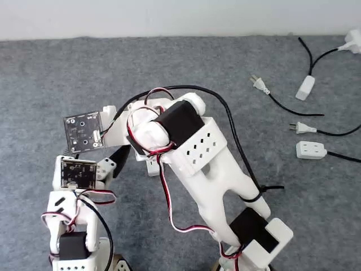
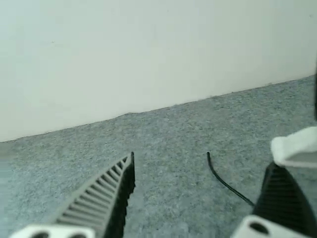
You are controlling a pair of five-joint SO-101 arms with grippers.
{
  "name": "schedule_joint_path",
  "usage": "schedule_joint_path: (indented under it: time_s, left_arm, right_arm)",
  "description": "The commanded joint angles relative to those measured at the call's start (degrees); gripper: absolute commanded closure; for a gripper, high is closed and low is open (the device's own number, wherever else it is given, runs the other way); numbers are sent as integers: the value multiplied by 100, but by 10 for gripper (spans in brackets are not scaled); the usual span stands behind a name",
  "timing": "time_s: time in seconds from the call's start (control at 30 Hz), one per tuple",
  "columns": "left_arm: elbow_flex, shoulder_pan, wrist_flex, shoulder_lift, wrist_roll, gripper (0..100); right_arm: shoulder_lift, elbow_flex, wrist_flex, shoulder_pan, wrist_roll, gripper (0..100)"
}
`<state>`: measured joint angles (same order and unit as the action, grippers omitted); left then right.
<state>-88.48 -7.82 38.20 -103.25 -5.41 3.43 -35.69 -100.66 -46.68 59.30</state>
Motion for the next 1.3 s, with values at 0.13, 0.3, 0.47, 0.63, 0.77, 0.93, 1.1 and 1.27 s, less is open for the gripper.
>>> schedule_joint_path:
  time_s: [0.13, 0.3, 0.47, 0.63, 0.77, 0.93, 1.1, 1.27]
  left_arm:
    - [145, -1609, -765, -79, 53, 603]
    - [180, -1855, -897, -79, 53, 603]
    - [198, -2435, -1213, -79, 44, 603]
    - [198, -2901, -1424, -79, 44, 603]
    - [374, -3103, -1415, -79, 44, 603]
    - [629, -3332, -1415, -79, 70, 603]
    - [620, -3455, -1398, -79, 79, 603]
    - [629, -3455, -1415, -79, 53, 603]
  right_arm:
    - [-163, 519, -127, -57, 70, 991]
    - [330, 545, -84, 31, 70, 991]
    - [840, 519, -22, 48, 273, 991]
    - [1288, 519, -75, 57, 598, 991]
    - [1341, 519, -84, 207, 879, 991]
    - [1376, 519, -84, 409, 1134, 991]
    - [1420, 527, -75, 549, 1354, 991]
    - [1824, 519, -31, 558, 1442, 991]
